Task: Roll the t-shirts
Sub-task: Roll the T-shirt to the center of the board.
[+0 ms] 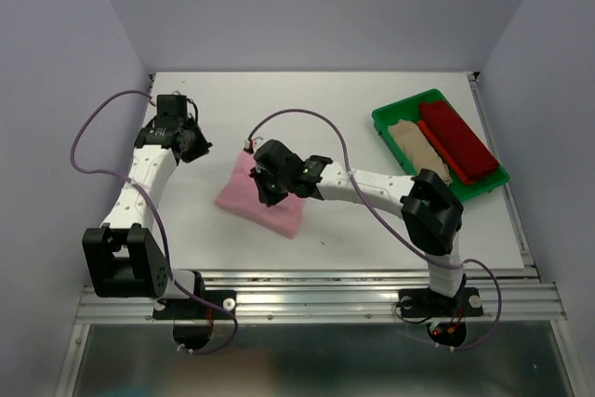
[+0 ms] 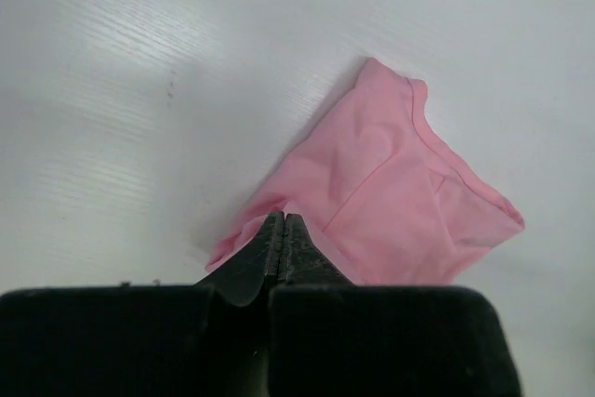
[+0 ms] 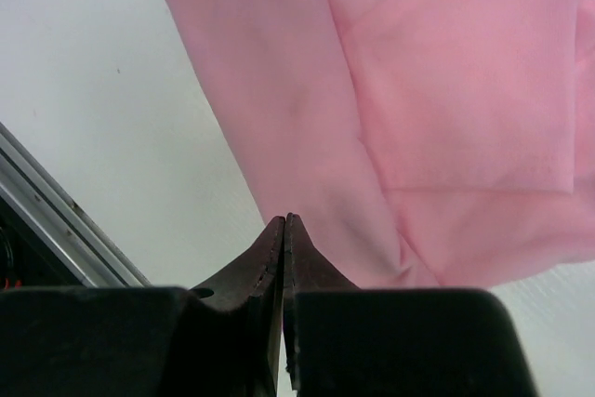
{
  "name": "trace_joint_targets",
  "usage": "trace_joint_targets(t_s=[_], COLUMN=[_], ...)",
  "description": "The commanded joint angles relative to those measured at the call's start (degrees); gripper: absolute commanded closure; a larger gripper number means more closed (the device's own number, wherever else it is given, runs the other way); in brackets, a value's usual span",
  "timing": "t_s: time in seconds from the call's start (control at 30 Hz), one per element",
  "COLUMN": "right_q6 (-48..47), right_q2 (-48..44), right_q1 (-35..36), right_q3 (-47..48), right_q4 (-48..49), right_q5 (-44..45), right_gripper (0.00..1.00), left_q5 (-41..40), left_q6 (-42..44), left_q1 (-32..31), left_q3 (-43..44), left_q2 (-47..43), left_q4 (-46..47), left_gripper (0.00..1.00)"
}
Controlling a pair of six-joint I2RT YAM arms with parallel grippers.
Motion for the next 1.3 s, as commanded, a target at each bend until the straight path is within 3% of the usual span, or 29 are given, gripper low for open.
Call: trace_joint_targets(t_s=[0.0,0.33,0.63,0.67,0.73,0.83,0.87,1.07,1.27], right_q6=[-1.2,-1.5,-5.5,-6.2,-9.2,-12.2,-14.6,-23.1,-28.6], right_q2=[5.4,18.3,9.1,8.2,5.6,3.6,3.4,5.4,7.7], right_q1=[1.3,1.3,3.7,3.7,5.3,8.0,8.9,14.4,17.6], right_q3=[6.9,12.5,12.6,12.4,11.1,8.6,7.9,3.9,-0.2], right_q4=[0.6,1.1,0.4,0.4,0.6,1.1,1.7,3.6,8.3], right_q5=[2.2,2.3,8.1,8.8,11.6,17.7,19.7,31.3,38.7], right_gripper=[0.95,0.96,0.9,0.88,0.67,0.5,0.4,0.29,0.27], left_q5=[-1.4,-1.4,-1.3,-1.3,-1.3,-0.9,-0.9,-0.9,-1.3], left_q6=[2.1,1.8,0.8,0.8,0.6,0.3,0.2,0.0,0.2], left_q1=[1.9,5.6,5.7,5.8,5.8,5.8,5.7,5.7,5.7], left_q3=[0.4,-0.2,1.7,1.8,1.8,1.4,1.1,0.4,0.3], left_q2=[-2.2,-5.8,-8.7,-9.0,-9.4,-9.4,-9.3,-9.1,-9.2], left_q4=[-3.6,-4.0,-4.1,-4.1,-4.0,-3.7,-3.5,-3.3,-3.4], left_gripper=[1.0,1.0,1.0,1.0,1.0,1.0,1.0,1.0,1.0])
